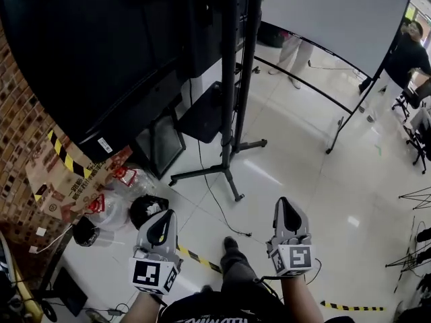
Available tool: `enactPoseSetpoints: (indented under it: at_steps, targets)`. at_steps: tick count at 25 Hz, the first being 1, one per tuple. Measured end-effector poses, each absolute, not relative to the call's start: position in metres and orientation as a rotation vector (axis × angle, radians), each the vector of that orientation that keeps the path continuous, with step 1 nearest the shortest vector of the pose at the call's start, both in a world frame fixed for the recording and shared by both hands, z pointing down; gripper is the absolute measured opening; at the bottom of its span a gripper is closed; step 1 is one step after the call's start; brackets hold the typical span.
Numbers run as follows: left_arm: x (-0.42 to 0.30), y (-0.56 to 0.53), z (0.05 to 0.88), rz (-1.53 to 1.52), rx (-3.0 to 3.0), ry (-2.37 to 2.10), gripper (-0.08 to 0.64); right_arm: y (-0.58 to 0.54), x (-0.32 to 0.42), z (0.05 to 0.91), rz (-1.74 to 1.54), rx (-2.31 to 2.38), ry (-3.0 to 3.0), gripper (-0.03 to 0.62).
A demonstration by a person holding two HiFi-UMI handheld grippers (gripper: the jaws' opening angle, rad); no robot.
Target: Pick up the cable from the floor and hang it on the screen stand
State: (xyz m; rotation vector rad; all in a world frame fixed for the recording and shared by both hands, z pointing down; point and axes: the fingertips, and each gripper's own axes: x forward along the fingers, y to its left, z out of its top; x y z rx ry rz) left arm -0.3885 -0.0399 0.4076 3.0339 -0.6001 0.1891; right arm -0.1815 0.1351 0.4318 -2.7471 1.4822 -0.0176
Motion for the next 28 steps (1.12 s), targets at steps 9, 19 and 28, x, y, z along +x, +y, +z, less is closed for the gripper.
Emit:
enactPoseSetpoints:
  at_steps: [9,19,28]
  targets:
    - [-0.292,-0.095,0.409,0.231,3.028,-0.748,0.005,0.08,-0.087,0.446,-0.12,-2.617,1.589,0.008]
    - [-0.258,-0.151,0.444,0.219,3.042,-0.831,0.005,-0.017,-0.078,0.493,-0.111,-2.507,1.897,0.008]
    - [-0.256,-0.191,0.55,0.354,2.958,-0.68,0.005,-0.057,-0.095,0.597,-0.288,-2.616,1.906,0.008]
